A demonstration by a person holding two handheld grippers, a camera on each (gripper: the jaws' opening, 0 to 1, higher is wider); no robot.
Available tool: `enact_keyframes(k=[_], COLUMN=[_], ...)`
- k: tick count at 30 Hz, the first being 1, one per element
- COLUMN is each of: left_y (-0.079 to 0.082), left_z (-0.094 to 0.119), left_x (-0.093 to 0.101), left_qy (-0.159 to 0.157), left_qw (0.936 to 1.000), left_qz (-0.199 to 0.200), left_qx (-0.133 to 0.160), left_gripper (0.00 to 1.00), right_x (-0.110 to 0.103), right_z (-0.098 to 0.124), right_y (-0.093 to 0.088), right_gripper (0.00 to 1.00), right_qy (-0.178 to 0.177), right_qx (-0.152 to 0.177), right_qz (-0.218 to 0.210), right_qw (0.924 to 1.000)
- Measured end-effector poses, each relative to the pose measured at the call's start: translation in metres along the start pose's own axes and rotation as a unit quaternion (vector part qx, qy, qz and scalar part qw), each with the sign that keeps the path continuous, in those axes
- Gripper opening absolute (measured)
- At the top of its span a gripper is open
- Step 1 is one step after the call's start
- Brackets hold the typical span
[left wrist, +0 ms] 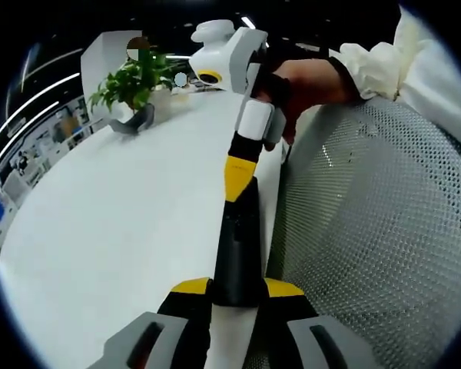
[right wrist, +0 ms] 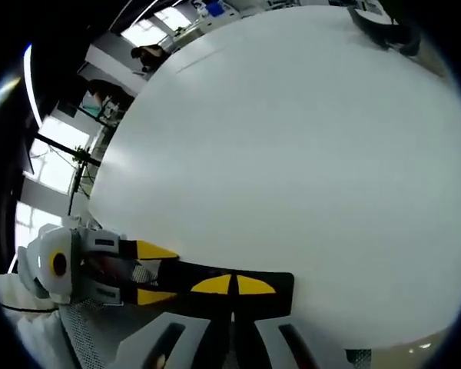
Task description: Press the specified remote control buttons in sequence, fully releasing each button before pressing the next.
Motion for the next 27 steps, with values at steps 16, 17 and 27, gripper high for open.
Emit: enact_keyframes(k=[16, 17, 27], left_y=[0.000, 0.000, 0.000], left_z=[0.000, 0.000, 0.000], left_x=[0.000, 0.000, 0.000], left_qy=[0.001, 0.001, 0.001], left_qw=[1.0000, 1.0000, 1.0000], left_qz=[-0.001, -0.001, -0.001], left_qx=[0.000, 0.000, 0.000], left_gripper=[0.24, 0.24, 0.24], right_x=[-0.002, -0.005, -0.007], right_z=[0.006, 0.007, 0.003], right_y=[0.003, 0.003, -0.005], right_gripper=[0.00, 0.00, 0.00], right_qy=[0.016, 0.029, 0.032], right_qx=[0.001, 0.002, -0.027], right_qz=[-0.006, -0.011, -0.013], right_qw=[0.9998, 0.9995, 0.9990])
Point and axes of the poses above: the point that each gripper's makers call its tool centre point, and the gripper's own axes: z roughly backward along the fingers, x roughly to its right, y roughly out of its top, the point moved 5 cm from there along z, roughly backward along the fingers
